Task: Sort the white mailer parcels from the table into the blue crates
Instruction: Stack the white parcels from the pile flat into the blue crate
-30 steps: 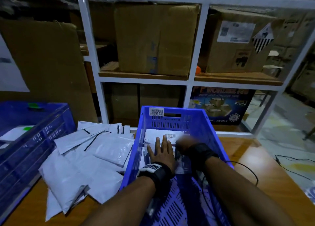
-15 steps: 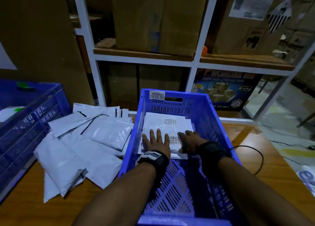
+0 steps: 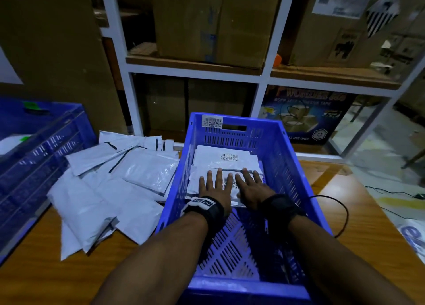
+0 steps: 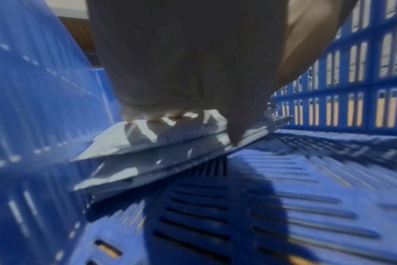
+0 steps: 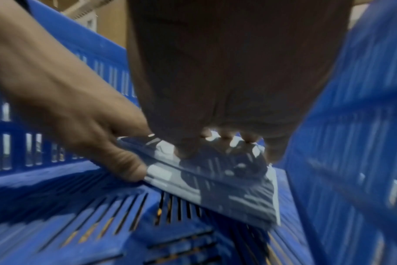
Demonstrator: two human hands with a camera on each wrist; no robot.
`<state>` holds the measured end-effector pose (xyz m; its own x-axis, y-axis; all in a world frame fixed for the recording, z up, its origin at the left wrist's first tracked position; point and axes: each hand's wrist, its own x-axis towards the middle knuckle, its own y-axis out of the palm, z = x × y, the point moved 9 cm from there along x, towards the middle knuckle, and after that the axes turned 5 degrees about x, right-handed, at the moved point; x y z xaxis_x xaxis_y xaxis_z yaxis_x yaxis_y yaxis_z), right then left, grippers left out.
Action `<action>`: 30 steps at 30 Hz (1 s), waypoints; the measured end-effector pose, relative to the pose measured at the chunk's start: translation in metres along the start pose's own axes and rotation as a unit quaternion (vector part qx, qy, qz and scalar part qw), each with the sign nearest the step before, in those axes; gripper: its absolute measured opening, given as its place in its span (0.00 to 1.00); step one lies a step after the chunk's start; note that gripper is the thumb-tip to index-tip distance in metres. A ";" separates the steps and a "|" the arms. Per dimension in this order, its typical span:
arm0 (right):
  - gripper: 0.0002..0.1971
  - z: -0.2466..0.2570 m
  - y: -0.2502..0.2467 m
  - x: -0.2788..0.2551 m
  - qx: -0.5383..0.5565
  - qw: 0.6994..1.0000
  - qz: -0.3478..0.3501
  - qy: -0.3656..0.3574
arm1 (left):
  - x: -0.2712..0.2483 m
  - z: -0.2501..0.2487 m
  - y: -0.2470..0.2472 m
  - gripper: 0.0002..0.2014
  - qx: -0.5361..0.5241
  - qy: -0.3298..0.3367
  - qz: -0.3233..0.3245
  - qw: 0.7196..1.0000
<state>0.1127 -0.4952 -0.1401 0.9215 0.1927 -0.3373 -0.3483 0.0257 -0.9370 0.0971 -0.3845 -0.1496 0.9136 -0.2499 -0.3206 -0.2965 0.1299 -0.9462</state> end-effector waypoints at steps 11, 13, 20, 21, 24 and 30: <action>0.50 0.011 0.010 -0.007 -0.032 0.998 0.047 0.000 | 0.003 0.005 0.020 0.59 -0.020 0.033 0.023 0.999; 0.55 0.006 0.018 -0.003 -0.043 0.998 0.054 0.011 | 0.005 0.007 0.020 0.59 -0.003 0.035 0.008 0.999; 0.57 0.006 0.030 0.003 -0.021 0.999 0.038 0.025 | 0.010 0.013 0.023 0.62 0.013 0.035 -0.003 0.999; 0.57 0.006 0.033 0.004 -0.017 0.999 0.038 0.025 | 0.010 0.014 0.025 0.63 0.011 0.033 -0.002 0.999; 0.57 0.005 0.036 0.005 -0.009 0.999 0.025 0.017 | 0.012 0.014 0.030 0.63 -0.002 0.024 0.000 1.000; 0.57 0.005 0.037 0.005 0.005 1.000 0.016 0.012 | 0.016 0.014 0.035 0.64 -0.013 0.026 0.014 0.999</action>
<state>0.1037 -0.4885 -0.1766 0.9132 0.1707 -0.3701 -0.3801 0.0293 -0.9245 0.1050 -0.3705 -0.1874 0.8898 -0.2955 -0.3478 -0.3292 0.1122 -0.9376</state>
